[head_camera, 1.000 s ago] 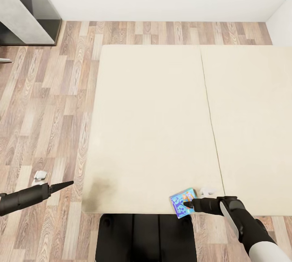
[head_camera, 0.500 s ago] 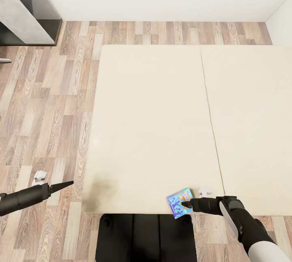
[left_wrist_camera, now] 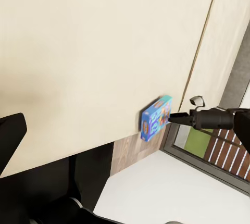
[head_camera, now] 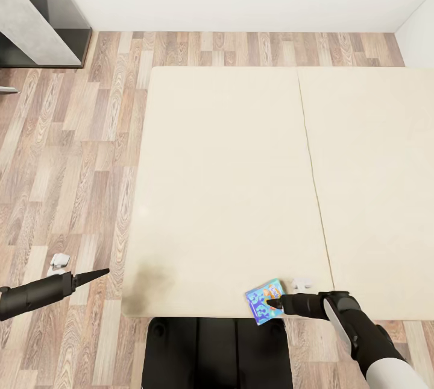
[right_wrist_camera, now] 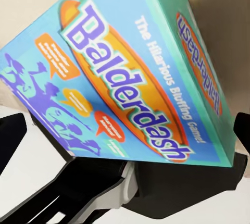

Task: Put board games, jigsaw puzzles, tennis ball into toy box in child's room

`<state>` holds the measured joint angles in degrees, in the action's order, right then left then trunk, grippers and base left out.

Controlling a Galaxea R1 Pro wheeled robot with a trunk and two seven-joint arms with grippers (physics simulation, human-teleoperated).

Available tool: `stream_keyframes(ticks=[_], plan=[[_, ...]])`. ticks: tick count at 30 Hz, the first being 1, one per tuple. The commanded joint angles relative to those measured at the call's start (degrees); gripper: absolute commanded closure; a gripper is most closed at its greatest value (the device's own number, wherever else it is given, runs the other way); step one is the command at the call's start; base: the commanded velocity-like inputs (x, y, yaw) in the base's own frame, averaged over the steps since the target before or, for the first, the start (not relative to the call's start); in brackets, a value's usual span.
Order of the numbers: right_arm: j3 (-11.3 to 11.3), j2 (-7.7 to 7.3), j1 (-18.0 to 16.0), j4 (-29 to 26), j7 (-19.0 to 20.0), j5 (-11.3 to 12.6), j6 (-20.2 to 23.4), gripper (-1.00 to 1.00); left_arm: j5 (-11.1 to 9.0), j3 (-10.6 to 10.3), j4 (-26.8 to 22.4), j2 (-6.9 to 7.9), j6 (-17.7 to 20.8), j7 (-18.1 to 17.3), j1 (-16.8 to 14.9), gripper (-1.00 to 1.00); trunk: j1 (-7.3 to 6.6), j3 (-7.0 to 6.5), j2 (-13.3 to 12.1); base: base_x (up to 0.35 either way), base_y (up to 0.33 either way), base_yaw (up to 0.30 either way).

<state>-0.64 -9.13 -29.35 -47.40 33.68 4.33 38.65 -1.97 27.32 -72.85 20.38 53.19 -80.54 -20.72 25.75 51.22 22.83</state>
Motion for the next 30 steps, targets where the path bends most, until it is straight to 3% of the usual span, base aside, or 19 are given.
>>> stream_keyframes(ticks=[1,30], plan=[[-0.1,0.20,0.0,-0.1,-0.1,0.4,0.4,-1.00,-0.1,0.0,0.0,0.01,0.6,-0.2,0.0,-1.00,0.03,0.06,0.1,0.000,0.000,0.000],[-0.1,0.69,0.0,0.1,-0.1,0.2,0.2,-1.00,-0.1,0.0,0.0,0.01,0.6,-0.2,0.0,-1.00,0.03,0.06,0.1,0.000,0.000,0.000]])
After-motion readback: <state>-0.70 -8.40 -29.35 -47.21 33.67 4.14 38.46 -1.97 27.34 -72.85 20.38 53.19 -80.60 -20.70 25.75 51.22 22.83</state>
